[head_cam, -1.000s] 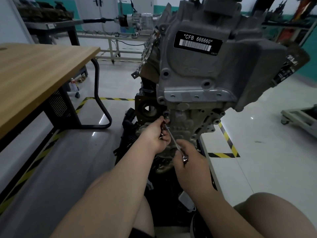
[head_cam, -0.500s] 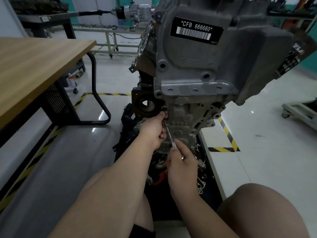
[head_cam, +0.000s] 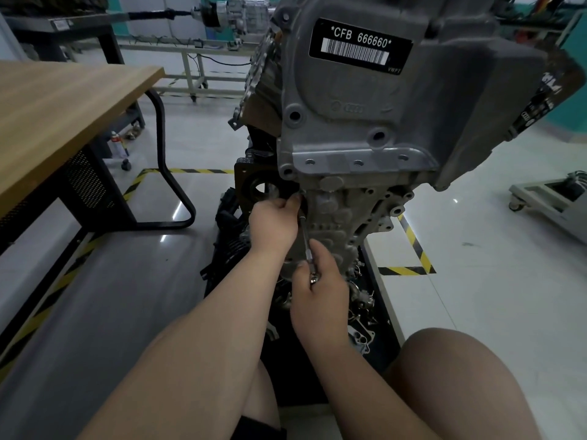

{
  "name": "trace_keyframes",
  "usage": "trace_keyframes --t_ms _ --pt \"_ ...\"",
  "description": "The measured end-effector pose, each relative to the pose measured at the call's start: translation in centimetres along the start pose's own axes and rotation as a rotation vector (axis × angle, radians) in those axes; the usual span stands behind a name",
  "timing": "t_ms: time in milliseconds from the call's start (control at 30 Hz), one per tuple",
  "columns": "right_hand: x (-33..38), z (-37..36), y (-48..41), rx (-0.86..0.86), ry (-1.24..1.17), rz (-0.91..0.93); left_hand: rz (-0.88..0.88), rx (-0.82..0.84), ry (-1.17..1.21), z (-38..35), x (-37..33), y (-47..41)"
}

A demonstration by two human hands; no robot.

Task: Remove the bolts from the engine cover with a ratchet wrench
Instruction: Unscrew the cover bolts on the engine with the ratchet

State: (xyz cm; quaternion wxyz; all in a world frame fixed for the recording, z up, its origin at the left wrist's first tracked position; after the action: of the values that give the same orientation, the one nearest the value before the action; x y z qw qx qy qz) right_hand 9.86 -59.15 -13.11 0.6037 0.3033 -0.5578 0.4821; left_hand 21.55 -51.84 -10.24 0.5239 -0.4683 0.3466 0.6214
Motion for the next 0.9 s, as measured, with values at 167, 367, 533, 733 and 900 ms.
trace_keyframes --t_ms 167,367,533,733,900 --pt "-0.2 0.1 -0.9 -0.019 0.105 0.074 0.021 0.059 -0.079 0.8 -0.4 0.3" --pt "-0.3 -0.4 -0.7 -0.035 -0.082 0.036 0.045 0.416 -0.183 2.2 0.7 3.0" --pt "0.1 -0.2 -0.4 -0.125 -0.307 -0.105 0.086 0.538 -0.060 1.5 0.9 4.8" --pt "0.5 0.7 -0.8 -0.021 -0.227 -0.017 0.158 0.461 0.117 0.8 0.6 5.5" --pt "0.2 2.0 0.5 -0.096 -0.042 0.055 0.232 0.447 0.219 0.7 0.3 5.9"
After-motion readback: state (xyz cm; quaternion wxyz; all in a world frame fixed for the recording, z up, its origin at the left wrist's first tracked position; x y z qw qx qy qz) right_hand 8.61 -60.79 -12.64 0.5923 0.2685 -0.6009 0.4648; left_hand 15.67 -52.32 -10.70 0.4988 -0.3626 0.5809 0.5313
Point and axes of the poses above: each hand's wrist, its own y-axis away from the middle knuckle, its own z-axis out of the back of the hand, x = y × z, the point moved 3 cm from there along -y, towards the middle knuckle, and after that the axes turned 4 degrees about -y, right-handed, at the moved point
